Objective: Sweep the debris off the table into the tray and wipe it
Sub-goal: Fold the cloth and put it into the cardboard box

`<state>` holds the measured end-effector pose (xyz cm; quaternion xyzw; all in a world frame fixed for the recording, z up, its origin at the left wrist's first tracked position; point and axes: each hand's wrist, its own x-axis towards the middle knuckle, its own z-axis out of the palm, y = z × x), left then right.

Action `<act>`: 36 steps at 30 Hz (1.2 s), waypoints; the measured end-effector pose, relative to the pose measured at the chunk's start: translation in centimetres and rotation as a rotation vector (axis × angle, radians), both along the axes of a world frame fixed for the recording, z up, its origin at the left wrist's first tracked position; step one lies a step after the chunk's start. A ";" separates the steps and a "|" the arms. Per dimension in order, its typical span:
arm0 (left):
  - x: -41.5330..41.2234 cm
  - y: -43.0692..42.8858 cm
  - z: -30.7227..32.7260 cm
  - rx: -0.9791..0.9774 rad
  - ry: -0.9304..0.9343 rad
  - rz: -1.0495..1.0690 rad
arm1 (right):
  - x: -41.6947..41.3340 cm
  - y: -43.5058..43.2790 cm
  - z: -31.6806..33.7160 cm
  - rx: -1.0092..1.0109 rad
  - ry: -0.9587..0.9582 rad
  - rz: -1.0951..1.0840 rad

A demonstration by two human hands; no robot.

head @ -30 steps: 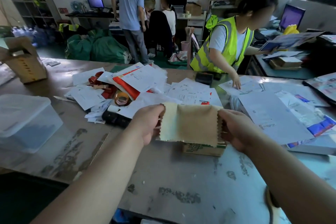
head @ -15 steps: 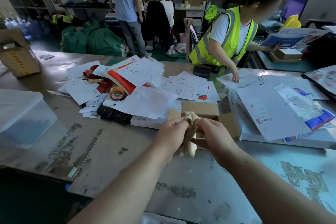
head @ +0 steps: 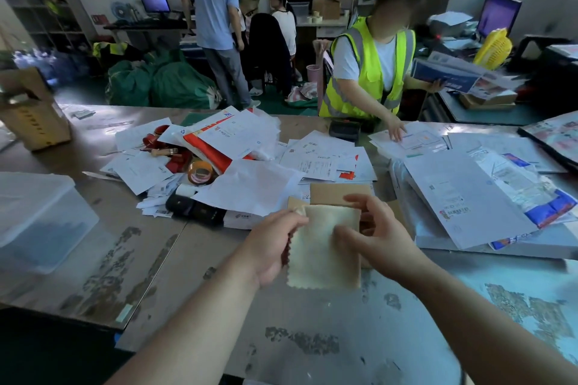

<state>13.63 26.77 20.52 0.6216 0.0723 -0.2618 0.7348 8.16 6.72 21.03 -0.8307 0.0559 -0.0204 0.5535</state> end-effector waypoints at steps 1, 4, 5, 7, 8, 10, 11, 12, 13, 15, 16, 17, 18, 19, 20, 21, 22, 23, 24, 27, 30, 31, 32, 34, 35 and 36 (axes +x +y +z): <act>0.3 0.3 0.0 -0.036 0.026 -0.014 | 0.2 -0.3 0.3 0.047 0.024 0.056; 0.6 0.7 0.4 -0.055 0.053 -0.048 | 0.6 -1.0 1.0 0.210 0.041 0.160; 0.6 0.8 0.4 -0.065 0.062 -0.062 | 0.5 -1.1 1.0 0.246 0.054 0.196; 0.9 1.0 0.4 -0.103 0.073 -0.084 | 0.6 -1.2 1.0 0.261 0.093 0.273; 1.0 1.0 0.5 -0.109 0.072 -0.094 | 0.7 -1.1 1.0 0.249 0.115 0.302; 1.1 0.9 0.7 -0.096 0.059 -0.113 | 0.7 -1.0 0.8 0.212 0.145 0.331; 1.1 0.9 0.9 -0.089 0.049 -0.127 | 0.7 -0.9 0.8 0.198 0.150 0.335; 1.2 0.8 0.9 -0.080 0.043 -0.144 | 0.8 -0.9 0.7 0.193 0.154 0.335; 1.2 0.7 1.1 -0.065 0.031 -0.167 | 0.9 -0.9 0.6 0.200 0.155 0.339; 1.4 0.8 1.1 0.005 -0.017 -0.203 | 1.1 -1.0 0.5 0.232 0.150 0.355; 1.5 0.7 1.3 0.033 -0.055 -0.206 | 1.3 -1.1 0.5 0.253 0.144 0.363; 1.6 0.8 1.4 0.051 -0.085 -0.200 | 1.4 -1.2 0.6 0.277 0.137 0.371; 1.7 0.8 1.6 0.068 -0.102 -0.190 | 1.6 -1.3 0.7 0.302 0.130 0.376; 2.0 0.9 1.5 0.075 -0.116 -0.196 | 1.8 -1.5 0.8 0.331 0.124 0.379; 2.2 1.0 1.5 0.082 -0.126 -0.206 | 1.9 -1.7 0.9 0.360 0.118 0.380; 2.5 1.2 1.4 0.090 -0.138 -0.215 | 2.1 -1.9 1.0 0.384 0.112 0.380; 2.7 1.3 1.5 0.099 -0.147 -0.210 | 2.3 -2.1 0.9 0.402 0.108 0.373; 3.0 1.5 1.4 0.091 -0.153 -0.207 | 2.4 -2.2 0.9 0.417 0.107 0.358; 3.2 1.5 1.4 0.087 -0.161 -0.197 | 2.5 -2.3 0.9 0.419 0.110 0.337; 3.7 1.3 1.2 0.078 -0.186 -0.182 | 3.1 -2.3 0.4 0.406 0.107 0.252; 3.9 0.5 0.7 0.034 -0.193 -0.111 | 3.5 -1.3 -0.4 0.640 0.084 0.085; 4.0 0.2 0.2 0.001 -0.180 -0.086 | 3.6 -1.0 -0.9 0.766 0.133 0.050; 4.0 -0.1 -0.2 -0.013 -0.162 -0.064 | 3.6 -0.7 -1.5 0.872 0.212 0.067; 3.7 -0.7 -1.2 -0.035 -0.102 -0.029 | 3.1 -0.2 -3.0 0.951 0.377 0.163; 3.6 -0.9 -1.9 -0.050 -0.066 -0.007 | 2.9 0.0 -4.0 0.935 0.434 0.163; 3.5 -1.0 -2.8 -0.056 -0.025 0.019 | 2.8 0.1 -4.8 0.910 0.469 0.135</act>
